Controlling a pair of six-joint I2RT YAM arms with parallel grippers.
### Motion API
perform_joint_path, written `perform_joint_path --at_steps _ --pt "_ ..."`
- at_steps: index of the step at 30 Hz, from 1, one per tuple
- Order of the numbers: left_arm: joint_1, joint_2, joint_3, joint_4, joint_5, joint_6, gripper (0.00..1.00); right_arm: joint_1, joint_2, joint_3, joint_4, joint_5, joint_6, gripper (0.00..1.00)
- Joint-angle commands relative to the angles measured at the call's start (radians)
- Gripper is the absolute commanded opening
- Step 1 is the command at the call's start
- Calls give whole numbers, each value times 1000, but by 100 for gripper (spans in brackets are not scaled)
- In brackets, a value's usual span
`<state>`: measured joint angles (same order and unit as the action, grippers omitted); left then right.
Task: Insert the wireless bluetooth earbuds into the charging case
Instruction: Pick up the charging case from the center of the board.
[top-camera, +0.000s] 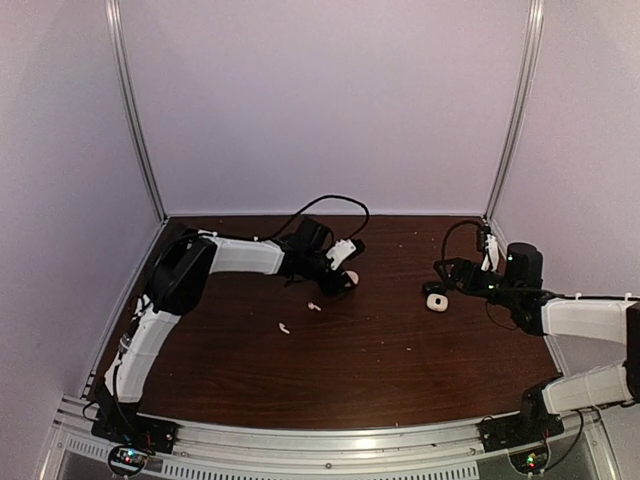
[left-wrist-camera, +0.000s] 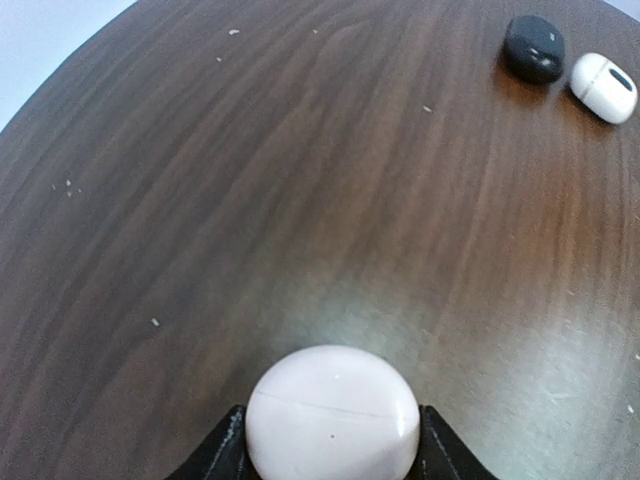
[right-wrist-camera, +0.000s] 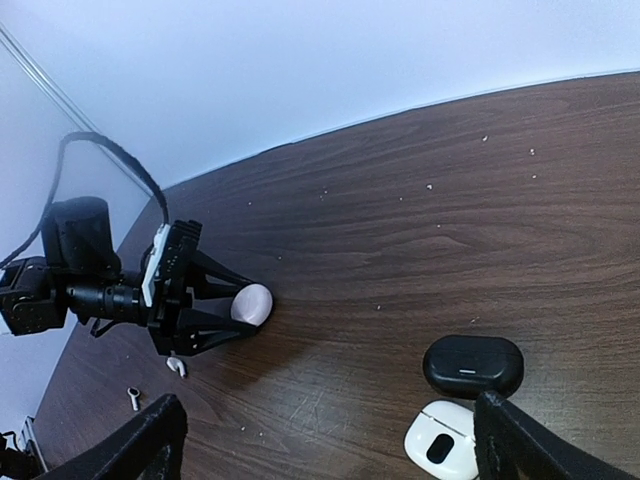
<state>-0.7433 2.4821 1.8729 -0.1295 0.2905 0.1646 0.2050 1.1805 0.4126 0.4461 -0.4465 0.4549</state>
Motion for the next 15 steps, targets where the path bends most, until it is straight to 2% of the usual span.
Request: perform_joint_path --at_steps 1,7,11,15 --pt "-48 -129 -233 162 -64 -83 41 -6 13 10 31 -49 22 100" --pt "-125 -288 -500 448 -153 -142 40 -3 53 -7 96 -148 79 94" --pt "-160 -377 -607 589 -197 -160 39 15 86 -5 149 -237 126 85" --pt "-189 -451 -673 702 -237 -153 39 58 93 11 154 -261 135 80"
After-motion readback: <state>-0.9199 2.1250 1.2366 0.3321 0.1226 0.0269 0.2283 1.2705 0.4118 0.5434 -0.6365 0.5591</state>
